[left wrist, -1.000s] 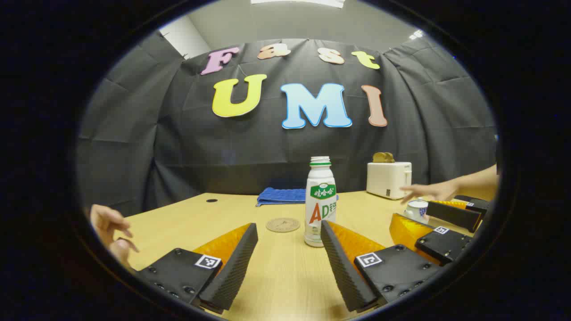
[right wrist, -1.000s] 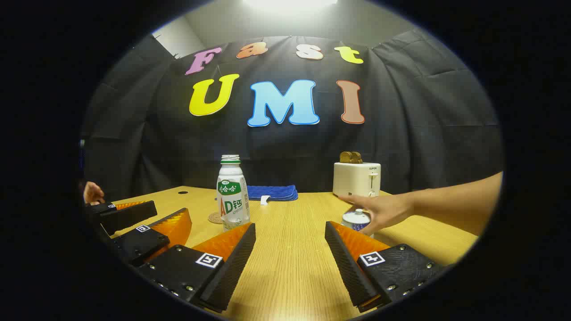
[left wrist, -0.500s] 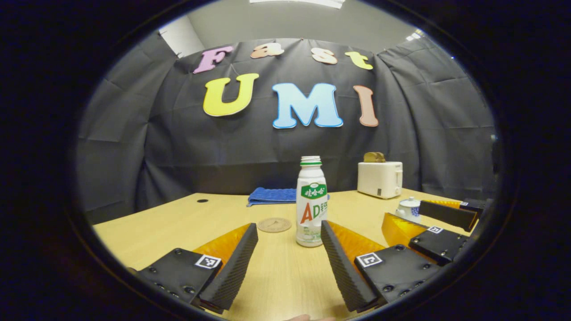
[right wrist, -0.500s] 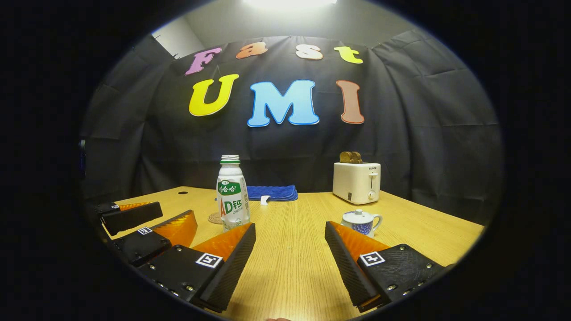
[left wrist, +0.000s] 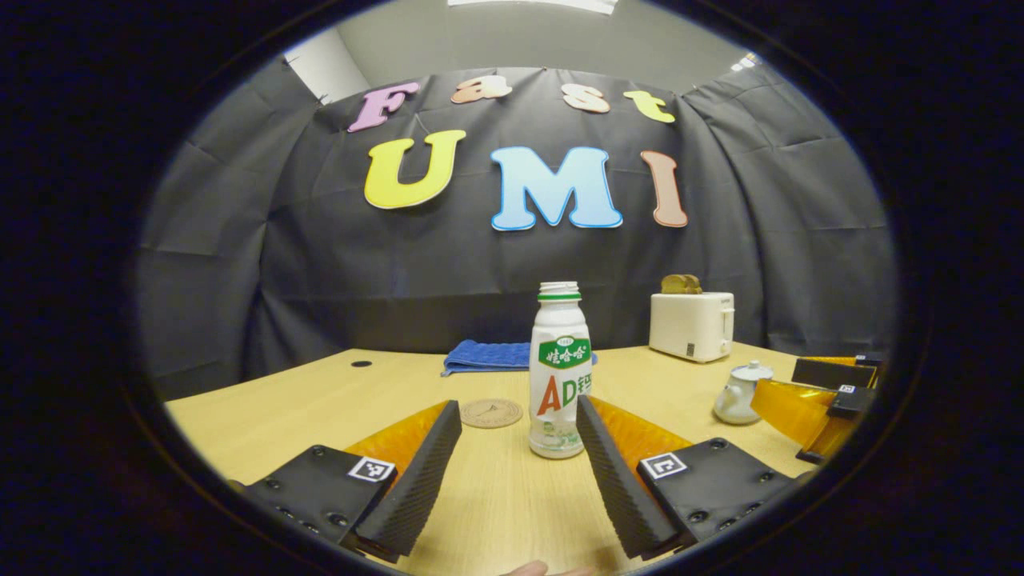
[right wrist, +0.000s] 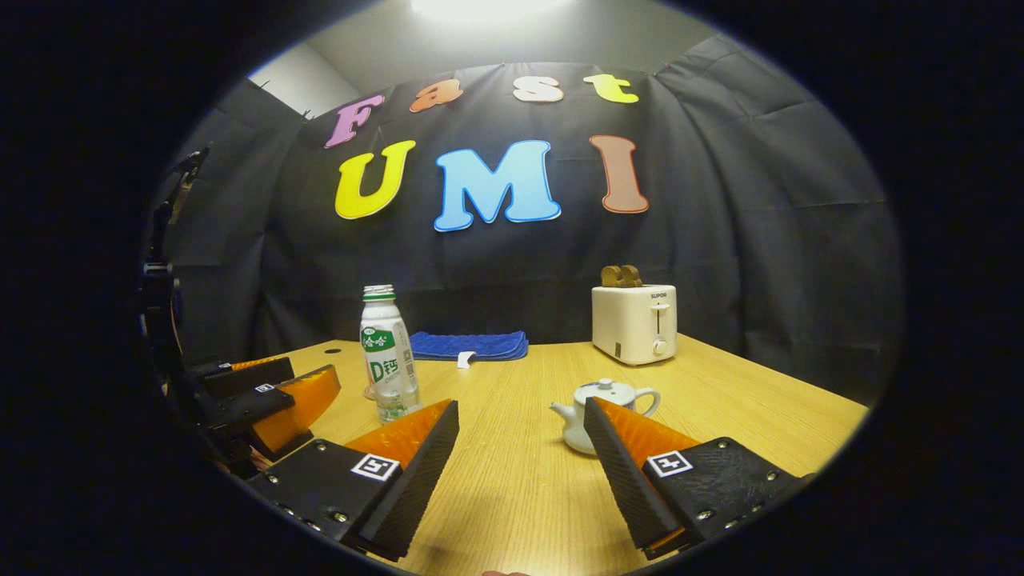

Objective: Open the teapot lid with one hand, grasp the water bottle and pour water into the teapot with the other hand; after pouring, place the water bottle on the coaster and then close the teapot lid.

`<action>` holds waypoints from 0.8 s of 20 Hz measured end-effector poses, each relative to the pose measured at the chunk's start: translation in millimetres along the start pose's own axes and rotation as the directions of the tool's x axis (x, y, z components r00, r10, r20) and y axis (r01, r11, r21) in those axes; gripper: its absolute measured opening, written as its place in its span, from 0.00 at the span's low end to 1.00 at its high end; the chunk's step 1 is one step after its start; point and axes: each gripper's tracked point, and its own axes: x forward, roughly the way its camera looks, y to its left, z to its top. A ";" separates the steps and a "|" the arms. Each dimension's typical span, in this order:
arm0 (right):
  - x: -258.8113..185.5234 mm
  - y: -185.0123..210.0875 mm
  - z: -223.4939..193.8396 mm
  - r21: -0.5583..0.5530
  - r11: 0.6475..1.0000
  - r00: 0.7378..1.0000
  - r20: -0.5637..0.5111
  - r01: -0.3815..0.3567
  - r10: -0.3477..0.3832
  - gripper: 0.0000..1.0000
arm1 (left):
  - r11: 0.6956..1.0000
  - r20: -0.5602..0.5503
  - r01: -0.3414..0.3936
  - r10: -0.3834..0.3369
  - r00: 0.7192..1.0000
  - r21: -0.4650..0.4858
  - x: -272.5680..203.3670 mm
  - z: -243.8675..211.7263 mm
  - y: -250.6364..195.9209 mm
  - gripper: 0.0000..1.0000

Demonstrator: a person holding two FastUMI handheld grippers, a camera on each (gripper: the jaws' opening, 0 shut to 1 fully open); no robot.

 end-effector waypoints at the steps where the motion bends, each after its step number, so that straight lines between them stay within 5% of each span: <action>1: 5.8 -5.5 -1.6 -0.014 1.000 1.000 -0.005 0.011 -0.011 0.96 | 1.000 0.001 -0.010 0.010 1.000 0.000 2.8 0.5 2.4 0.96; 6: 41.2 -45.6 -4.4 -0.007 0.998 0.994 -0.082 0.067 -0.067 0.89 | 0.998 -0.023 0.053 -0.053 0.998 -0.022 28.7 4.1 -18.8 1.00; 12: 78.4 -69.0 -6.8 -0.046 0.992 0.984 -0.128 0.120 -0.125 0.86 | 0.996 0.090 0.086 -0.088 0.992 0.028 52.9 49.2 -28.8 1.00; 14: 87.6 -73.5 -8.3 -0.080 0.987 0.980 -0.133 0.141 -0.150 0.75 | 0.992 0.067 0.127 -0.128 0.989 0.027 59.8 40.2 -37.5 1.00; 16: 89.6 -73.3 -10.2 -0.095 0.986 0.977 -0.147 0.139 -0.152 0.50 | 0.990 0.032 0.128 -0.130 0.991 0.051 62.3 30.5 -37.7 1.00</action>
